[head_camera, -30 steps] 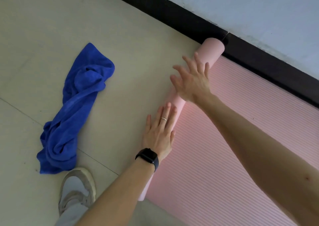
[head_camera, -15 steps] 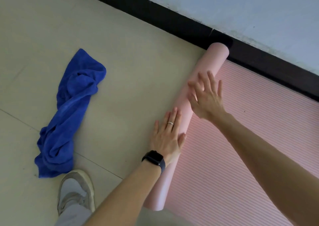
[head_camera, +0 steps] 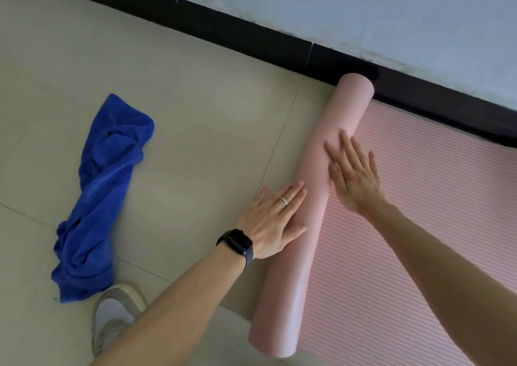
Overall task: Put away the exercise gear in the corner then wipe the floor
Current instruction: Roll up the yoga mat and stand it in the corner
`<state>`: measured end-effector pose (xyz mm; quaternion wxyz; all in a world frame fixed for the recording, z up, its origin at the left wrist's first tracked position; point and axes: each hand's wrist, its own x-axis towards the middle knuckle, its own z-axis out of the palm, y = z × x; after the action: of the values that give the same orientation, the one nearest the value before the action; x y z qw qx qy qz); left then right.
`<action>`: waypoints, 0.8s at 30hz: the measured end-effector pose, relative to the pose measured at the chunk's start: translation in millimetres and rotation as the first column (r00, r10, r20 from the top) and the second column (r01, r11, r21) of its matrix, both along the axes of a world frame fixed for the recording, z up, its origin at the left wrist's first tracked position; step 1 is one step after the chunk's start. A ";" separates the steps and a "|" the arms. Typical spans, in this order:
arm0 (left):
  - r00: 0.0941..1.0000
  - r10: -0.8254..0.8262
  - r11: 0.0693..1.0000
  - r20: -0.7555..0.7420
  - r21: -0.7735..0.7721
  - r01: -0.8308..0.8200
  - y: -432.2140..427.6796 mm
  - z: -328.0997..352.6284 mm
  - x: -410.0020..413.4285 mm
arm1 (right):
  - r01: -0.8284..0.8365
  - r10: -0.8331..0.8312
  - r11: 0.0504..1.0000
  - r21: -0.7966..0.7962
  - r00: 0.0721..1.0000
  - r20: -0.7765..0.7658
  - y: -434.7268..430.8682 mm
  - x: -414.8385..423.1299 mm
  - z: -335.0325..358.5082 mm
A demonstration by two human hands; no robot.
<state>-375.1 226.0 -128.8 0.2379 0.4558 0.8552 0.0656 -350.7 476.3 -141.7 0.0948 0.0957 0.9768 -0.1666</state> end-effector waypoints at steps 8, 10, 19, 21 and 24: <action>0.999 0.029 0.997 0.027 0.066 -0.031 44.3 -7.9 31.5 | -0.104 0.097 0.985 0.139 0.994 0.057 -1.2 -51.6 26.4; 0.996 -0.062 0.993 0.071 0.102 0.055 42.6 0.1 19.7 | -0.140 0.120 0.972 0.187 0.986 0.118 3.7 -39.9 15.7; 0.837 -0.514 0.854 -0.188 -0.017 0.521 43.3 -9.8 -35.5 | 0.078 -0.101 0.986 0.145 0.983 0.156 59.9 28.2 13.2; 0.891 -0.402 0.897 -0.211 0.108 0.429 47.9 -13.5 -38.9 | 0.105 -0.128 0.984 0.142 0.978 0.163 63.0 36.7 15.9; 0.846 -0.462 0.851 -0.266 0.138 0.507 59.9 -16.0 -47.9 | 0.129 -0.146 0.985 0.118 0.978 0.150 63.3 38.9 20.8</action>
<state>-423.0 285.9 -144.8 0.1017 0.6839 0.7214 0.0383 -311.8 539.5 -120.9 0.1547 0.1809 0.9648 -0.1118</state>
